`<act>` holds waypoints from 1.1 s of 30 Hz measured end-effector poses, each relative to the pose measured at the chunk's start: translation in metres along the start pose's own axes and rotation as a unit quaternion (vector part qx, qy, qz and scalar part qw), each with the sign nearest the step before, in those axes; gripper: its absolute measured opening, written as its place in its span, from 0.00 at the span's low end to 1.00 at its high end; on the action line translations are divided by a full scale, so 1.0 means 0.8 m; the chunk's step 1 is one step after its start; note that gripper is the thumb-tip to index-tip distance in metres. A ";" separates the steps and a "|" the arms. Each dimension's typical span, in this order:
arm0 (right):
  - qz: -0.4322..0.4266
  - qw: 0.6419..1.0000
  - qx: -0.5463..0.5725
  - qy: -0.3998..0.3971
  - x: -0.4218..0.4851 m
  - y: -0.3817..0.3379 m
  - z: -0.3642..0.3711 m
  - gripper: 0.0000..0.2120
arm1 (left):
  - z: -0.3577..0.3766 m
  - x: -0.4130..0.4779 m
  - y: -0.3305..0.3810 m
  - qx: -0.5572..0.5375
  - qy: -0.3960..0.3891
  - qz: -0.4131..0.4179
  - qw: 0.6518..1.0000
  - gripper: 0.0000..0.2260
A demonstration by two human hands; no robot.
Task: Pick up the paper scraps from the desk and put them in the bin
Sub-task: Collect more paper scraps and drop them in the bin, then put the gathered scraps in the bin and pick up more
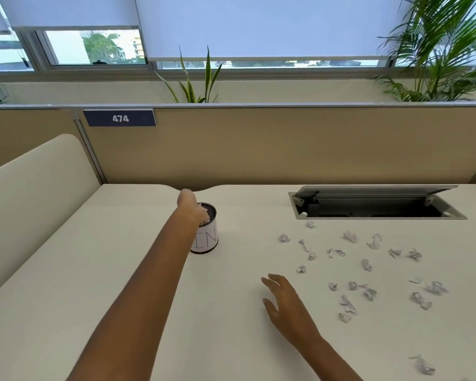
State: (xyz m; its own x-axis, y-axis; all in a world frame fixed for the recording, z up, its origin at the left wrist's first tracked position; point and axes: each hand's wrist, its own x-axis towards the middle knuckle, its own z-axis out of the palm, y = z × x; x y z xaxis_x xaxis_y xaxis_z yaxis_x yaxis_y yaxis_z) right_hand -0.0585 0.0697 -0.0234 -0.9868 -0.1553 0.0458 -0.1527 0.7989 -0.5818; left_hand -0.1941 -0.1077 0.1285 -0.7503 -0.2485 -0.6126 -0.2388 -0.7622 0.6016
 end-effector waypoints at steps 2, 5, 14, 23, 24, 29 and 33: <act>0.001 1.000 -0.003 0.010 0.006 0.010 -0.006 0.20 | -0.001 0.005 -0.004 0.010 0.001 -0.009 1.000 0.17; 0.000 1.000 0.003 0.029 0.020 0.024 -0.021 0.19 | -0.004 0.016 -0.017 0.040 -0.002 0.026 0.999 0.18; 0.060 0.992 0.012 0.110 0.091 0.070 -0.081 0.17 | -0.025 0.017 -0.133 0.395 -0.048 0.467 0.790 0.21; 0.136 0.986 -0.071 0.060 0.173 0.115 -0.113 0.21 | 0.002 0.056 -0.232 0.758 -0.255 0.391 0.456 0.25; 0.140 0.986 -0.076 0.043 0.177 0.118 -0.113 0.22 | 0.006 0.060 -0.236 0.782 -0.256 0.383 0.420 0.25; 0.103 0.984 -0.138 -0.041 0.185 0.138 -0.103 0.23 | 0.013 0.082 -0.239 0.832 -0.259 0.343 0.353 0.24; 0.094 0.981 -0.171 -0.003 0.181 0.148 -0.096 0.12 | 0.002 0.091 -0.238 0.800 -0.264 0.365 0.396 0.20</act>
State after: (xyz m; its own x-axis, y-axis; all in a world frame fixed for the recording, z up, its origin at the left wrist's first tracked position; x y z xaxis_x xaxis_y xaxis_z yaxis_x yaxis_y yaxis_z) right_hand -0.2239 0.1864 -0.0235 -0.9990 0.0110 -0.0422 0.0221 0.9620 -0.2720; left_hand -0.2043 0.0203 -0.0304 -0.9031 0.4277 -0.0378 0.3922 0.8576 0.3327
